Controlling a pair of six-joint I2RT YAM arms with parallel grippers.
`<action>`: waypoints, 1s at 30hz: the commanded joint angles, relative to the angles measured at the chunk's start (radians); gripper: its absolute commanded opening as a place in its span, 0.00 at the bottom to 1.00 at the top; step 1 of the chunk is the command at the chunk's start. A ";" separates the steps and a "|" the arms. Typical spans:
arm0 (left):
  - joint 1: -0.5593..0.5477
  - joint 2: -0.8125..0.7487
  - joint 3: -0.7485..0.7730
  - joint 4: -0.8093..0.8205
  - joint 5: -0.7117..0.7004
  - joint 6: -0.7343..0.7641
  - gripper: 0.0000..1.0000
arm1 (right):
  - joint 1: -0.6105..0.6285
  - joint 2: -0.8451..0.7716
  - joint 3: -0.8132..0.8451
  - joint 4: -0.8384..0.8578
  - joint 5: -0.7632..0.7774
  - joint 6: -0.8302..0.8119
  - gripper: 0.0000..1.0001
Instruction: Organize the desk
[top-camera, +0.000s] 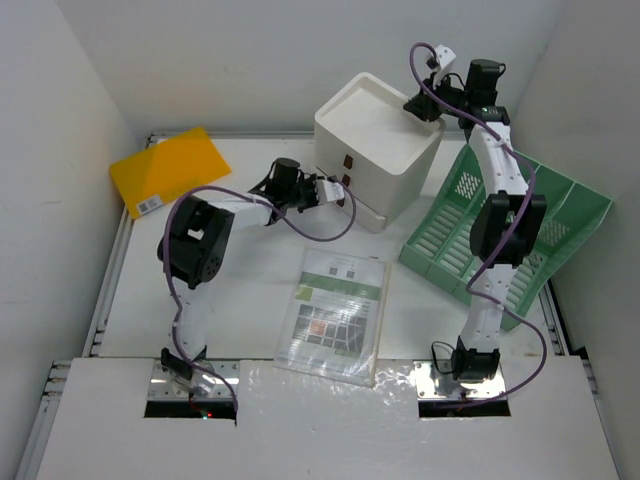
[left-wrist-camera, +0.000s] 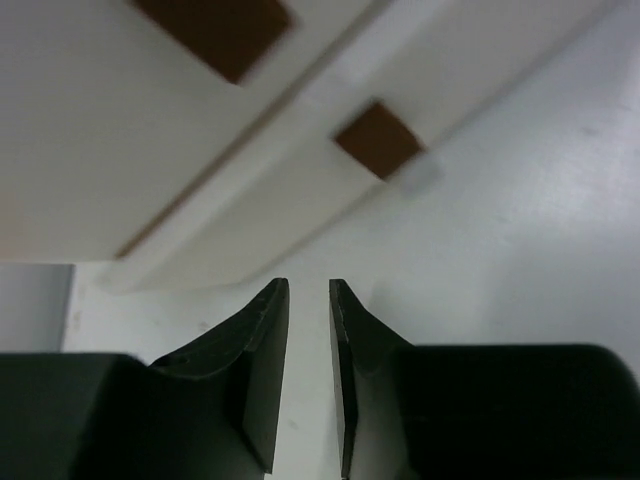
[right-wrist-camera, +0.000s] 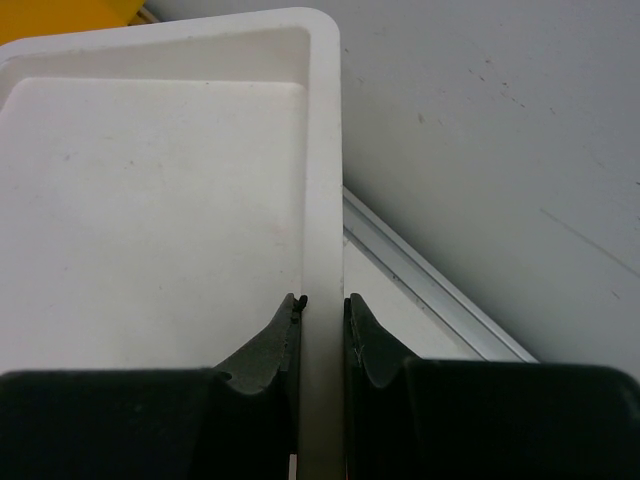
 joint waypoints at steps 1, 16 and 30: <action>0.022 0.057 0.095 0.103 0.011 -0.017 0.21 | 0.006 0.005 -0.052 -0.108 -0.090 0.015 0.00; 0.022 0.306 0.378 0.252 0.007 -0.313 0.69 | 0.008 0.020 -0.041 -0.069 -0.210 0.058 0.00; 0.033 0.043 0.163 0.039 -0.111 -0.323 0.76 | 0.003 -0.088 -0.040 -0.103 0.069 0.076 0.44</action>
